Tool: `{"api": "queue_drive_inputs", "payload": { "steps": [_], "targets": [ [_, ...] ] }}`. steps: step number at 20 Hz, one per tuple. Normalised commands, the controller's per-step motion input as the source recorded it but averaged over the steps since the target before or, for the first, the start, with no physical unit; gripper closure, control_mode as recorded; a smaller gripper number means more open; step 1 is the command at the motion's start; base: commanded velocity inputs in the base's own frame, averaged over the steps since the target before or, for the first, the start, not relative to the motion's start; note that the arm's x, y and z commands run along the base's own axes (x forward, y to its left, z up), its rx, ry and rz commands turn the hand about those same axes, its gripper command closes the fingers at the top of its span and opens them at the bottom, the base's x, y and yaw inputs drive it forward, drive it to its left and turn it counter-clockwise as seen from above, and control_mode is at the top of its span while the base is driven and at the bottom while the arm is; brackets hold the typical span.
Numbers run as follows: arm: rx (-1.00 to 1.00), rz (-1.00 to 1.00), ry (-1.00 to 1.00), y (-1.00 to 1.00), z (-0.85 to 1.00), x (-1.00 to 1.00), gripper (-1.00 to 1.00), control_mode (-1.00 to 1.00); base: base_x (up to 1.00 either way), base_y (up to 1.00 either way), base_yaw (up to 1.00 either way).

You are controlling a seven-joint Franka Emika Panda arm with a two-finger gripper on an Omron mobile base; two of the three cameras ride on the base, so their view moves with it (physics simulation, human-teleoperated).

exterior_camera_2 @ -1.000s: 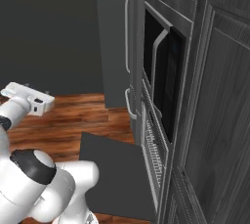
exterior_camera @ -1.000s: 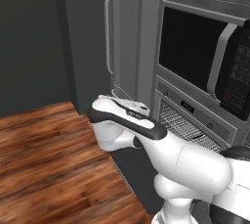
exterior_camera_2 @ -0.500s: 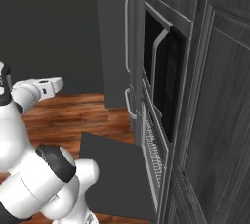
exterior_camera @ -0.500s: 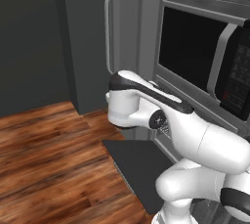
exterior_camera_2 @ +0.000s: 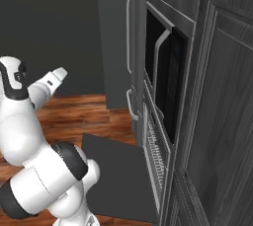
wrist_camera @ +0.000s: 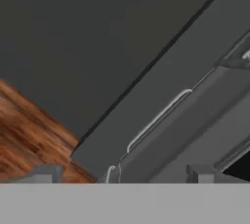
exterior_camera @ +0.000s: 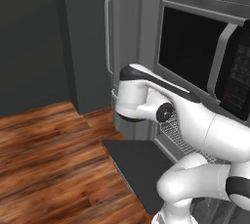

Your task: Place the fish on the bottom rack of the oven, and slide the tray back inside. Close the oven door.

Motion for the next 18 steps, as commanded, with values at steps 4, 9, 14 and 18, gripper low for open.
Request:
{"api": "queue_drive_inputs", "payload": {
  "steps": [4,9,14,18],
  "targets": [
    [-0.84,-0.08,-0.03,0.03,0.00,0.01,-1.00,-1.00,0.00,0.00,0.00],
    [-0.87,-0.10,-0.07,0.09,0.00,0.02,-1.00,-1.00,0.00,0.00,0.00],
    [-0.90,-0.11,-0.08,0.09,0.00,0.08,-1.00,-1.00,0.00,0.00,0.00],
    [-0.91,-0.10,-0.05,0.04,0.00,0.08,-1.00,-1.00,0.00,0.00,0.00]
  ]
}}
